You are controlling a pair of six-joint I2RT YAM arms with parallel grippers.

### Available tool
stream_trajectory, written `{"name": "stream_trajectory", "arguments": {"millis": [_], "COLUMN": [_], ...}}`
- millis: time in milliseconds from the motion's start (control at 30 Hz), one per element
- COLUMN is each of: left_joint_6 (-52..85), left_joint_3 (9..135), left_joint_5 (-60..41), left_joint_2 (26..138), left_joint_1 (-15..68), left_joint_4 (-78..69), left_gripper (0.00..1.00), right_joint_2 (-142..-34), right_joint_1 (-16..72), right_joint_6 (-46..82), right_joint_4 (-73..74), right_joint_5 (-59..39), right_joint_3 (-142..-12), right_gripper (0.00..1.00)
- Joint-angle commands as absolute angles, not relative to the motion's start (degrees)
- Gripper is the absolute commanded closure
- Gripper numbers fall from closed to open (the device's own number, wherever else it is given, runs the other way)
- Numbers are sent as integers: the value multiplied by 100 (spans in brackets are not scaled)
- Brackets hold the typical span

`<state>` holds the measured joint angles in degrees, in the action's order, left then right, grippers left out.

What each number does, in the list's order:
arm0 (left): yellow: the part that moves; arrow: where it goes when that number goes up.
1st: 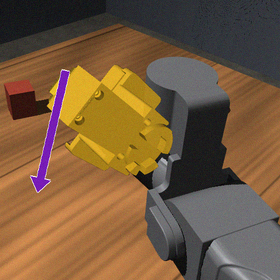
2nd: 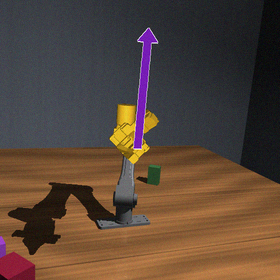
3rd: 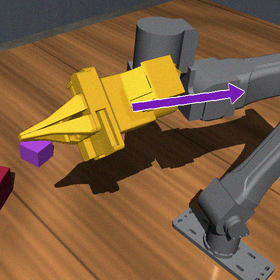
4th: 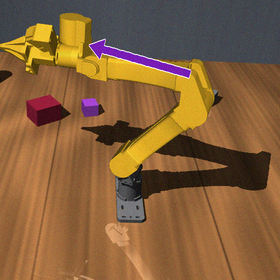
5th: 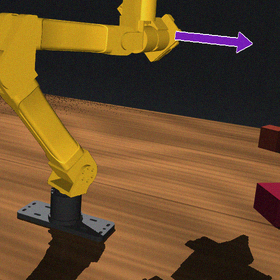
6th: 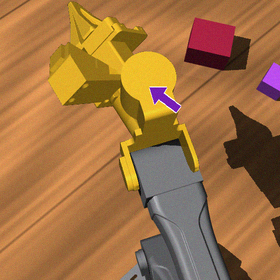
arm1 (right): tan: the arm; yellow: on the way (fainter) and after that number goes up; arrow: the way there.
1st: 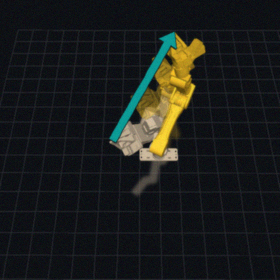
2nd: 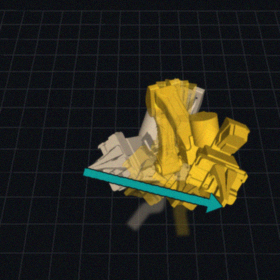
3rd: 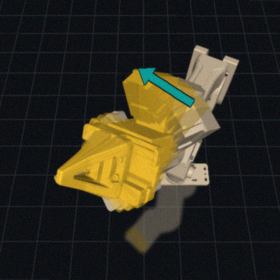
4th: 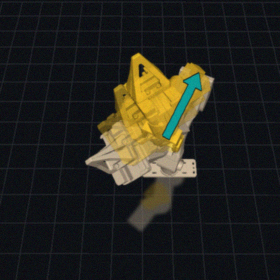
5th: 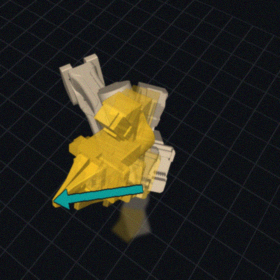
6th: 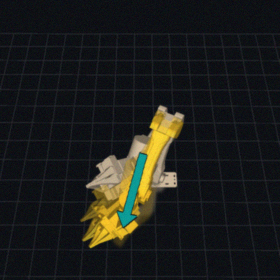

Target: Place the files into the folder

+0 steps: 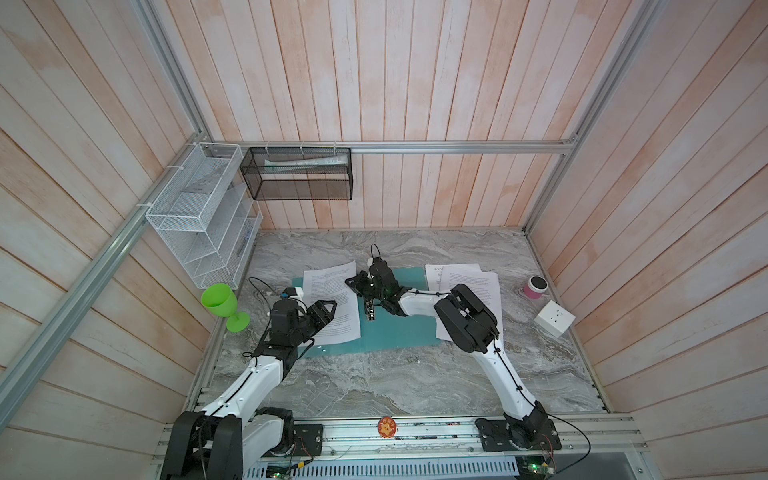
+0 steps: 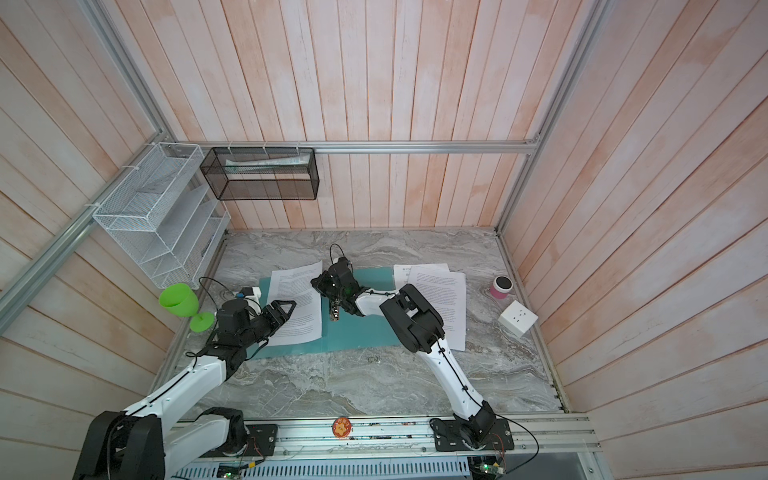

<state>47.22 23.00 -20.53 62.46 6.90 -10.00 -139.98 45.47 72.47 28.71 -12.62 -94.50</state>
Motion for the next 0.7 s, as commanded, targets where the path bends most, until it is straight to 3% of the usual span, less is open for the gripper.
{"name": "stream_trajectory", "arguments": {"millis": [0, 667], "left_joint_6": [4720, 4684], "left_joint_3": [2219, 2127], "left_joint_5": [-2028, -1970], "left_joint_2": [6170, 6106], "left_joint_1": [665, 662], "left_joint_4": [-1094, -1060], "left_gripper": [29, 30], "right_joint_2": [-14052, -13978], "right_joint_1": [4667, 4887], "right_joint_6": [7238, 7075], "right_joint_4": [2689, 2080], "right_joint_5": [-1104, -694], "right_joint_3": [-9707, -9692], "right_gripper": [100, 100]}}
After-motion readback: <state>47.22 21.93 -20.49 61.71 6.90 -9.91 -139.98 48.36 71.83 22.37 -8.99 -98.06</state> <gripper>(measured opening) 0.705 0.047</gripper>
